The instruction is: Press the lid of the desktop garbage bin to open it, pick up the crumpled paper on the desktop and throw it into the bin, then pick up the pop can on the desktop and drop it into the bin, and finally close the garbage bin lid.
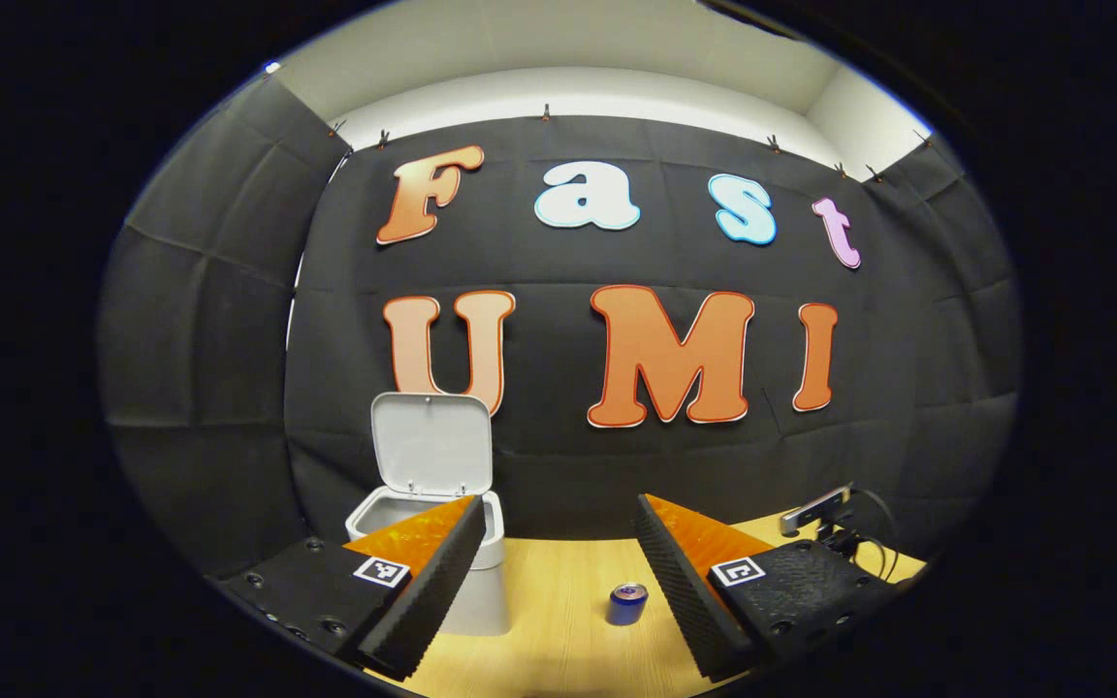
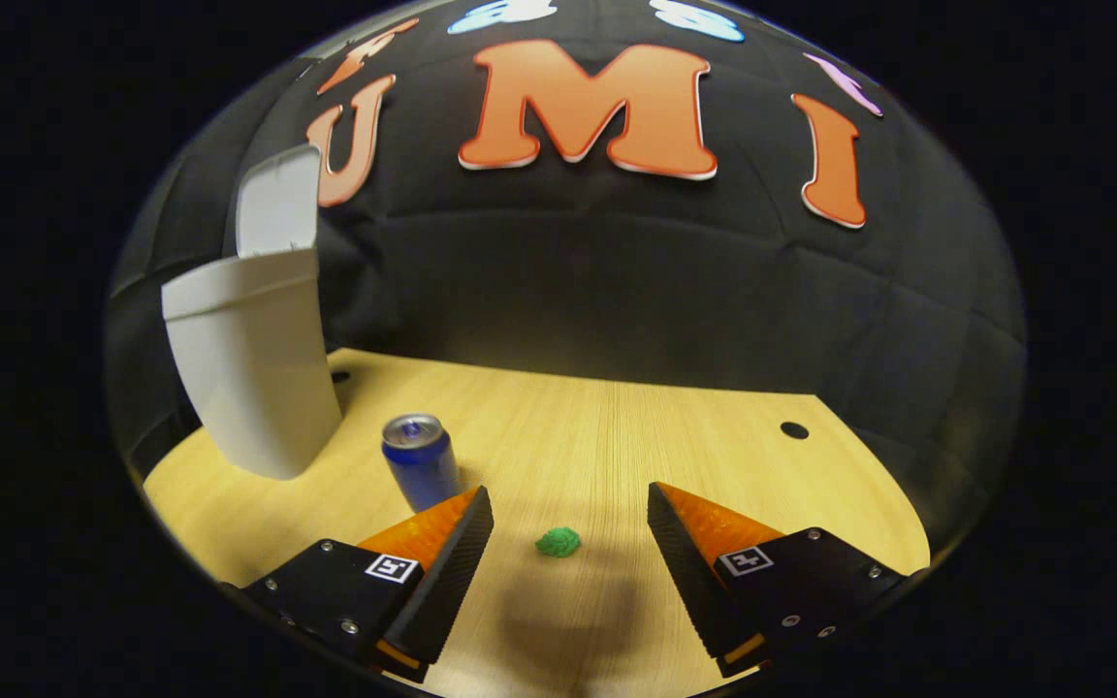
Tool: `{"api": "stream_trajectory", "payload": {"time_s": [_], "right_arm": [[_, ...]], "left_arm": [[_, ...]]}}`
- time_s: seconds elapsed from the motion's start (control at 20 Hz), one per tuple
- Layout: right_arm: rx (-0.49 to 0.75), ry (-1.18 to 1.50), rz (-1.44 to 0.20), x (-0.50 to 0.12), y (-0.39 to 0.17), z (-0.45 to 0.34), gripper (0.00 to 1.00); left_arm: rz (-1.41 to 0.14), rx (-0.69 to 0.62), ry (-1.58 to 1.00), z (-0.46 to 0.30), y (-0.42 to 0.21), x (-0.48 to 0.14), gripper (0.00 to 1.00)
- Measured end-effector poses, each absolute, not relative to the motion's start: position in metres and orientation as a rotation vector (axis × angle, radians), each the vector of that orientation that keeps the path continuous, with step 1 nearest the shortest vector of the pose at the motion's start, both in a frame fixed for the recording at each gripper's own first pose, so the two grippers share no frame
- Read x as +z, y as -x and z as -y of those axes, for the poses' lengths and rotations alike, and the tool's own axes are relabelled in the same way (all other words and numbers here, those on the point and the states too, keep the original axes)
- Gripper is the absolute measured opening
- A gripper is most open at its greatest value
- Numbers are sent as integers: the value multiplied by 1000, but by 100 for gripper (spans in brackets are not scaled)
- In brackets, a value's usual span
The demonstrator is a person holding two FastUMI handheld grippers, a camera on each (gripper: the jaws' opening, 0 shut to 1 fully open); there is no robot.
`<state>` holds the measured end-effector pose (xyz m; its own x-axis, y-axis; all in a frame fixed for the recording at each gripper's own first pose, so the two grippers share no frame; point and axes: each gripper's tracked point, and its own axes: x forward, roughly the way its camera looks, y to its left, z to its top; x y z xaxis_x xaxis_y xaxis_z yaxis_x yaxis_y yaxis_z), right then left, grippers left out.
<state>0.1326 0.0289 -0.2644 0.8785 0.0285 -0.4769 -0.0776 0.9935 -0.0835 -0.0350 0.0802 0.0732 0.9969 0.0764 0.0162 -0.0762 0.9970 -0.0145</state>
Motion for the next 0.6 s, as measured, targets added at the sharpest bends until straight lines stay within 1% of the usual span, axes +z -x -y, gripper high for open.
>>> {"api": "stream_trajectory", "payload": {"time_s": [0.05,0.1,0.2,0.55,0.6], "right_arm": [[46,105,-534,-283,-140,-28,96],[47,92,-572,-300,-144,-29,96],[39,73,-625,-319,-149,-27,96],[6,66,-738,-367,-158,-24,95],[9,45,-742,-370,-160,-26,93]], "left_arm": [[19,89,-10,-83,40,75,96],[18,104,-29,-87,43,76,98],[13,132,-45,-93,48,77,99],[-42,210,-43,-115,58,62,99],[-47,214,-39,-117,58,61,99]]}}
